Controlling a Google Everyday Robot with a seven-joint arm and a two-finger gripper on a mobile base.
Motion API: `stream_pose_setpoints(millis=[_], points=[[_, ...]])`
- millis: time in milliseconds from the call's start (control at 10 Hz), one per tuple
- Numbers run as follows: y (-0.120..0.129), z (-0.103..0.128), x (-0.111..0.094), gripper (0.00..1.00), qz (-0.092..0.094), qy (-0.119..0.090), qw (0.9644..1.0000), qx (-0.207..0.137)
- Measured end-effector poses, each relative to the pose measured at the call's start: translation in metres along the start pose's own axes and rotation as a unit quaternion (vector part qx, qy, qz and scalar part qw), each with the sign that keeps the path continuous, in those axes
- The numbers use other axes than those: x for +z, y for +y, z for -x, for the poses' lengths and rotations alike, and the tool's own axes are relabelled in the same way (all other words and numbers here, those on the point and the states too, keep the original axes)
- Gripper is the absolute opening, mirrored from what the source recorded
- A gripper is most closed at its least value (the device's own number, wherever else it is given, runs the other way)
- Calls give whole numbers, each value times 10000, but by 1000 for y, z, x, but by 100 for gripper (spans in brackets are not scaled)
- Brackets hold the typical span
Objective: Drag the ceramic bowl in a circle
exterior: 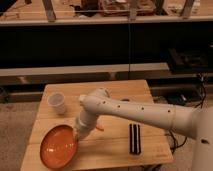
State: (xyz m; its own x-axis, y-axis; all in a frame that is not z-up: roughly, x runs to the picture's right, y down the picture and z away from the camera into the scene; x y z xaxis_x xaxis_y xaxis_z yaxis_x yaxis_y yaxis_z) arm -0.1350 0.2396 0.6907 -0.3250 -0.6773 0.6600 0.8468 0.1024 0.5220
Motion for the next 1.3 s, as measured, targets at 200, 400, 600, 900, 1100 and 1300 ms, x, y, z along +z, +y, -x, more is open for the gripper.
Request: stream_pose_setpoints(millis=[200, 400, 600, 900, 1100, 1300], points=[[9, 24, 2, 0, 50, -113, 9998, -164], [34, 40, 3, 0, 117, -186, 9997, -102], [69, 45, 1, 0, 161, -185, 9992, 325], [113, 28, 12, 0, 269, -167, 9931, 1126], [113, 17, 11, 0, 156, -85, 9915, 1292], [87, -1, 4, 0, 117, 17, 9920, 1261]])
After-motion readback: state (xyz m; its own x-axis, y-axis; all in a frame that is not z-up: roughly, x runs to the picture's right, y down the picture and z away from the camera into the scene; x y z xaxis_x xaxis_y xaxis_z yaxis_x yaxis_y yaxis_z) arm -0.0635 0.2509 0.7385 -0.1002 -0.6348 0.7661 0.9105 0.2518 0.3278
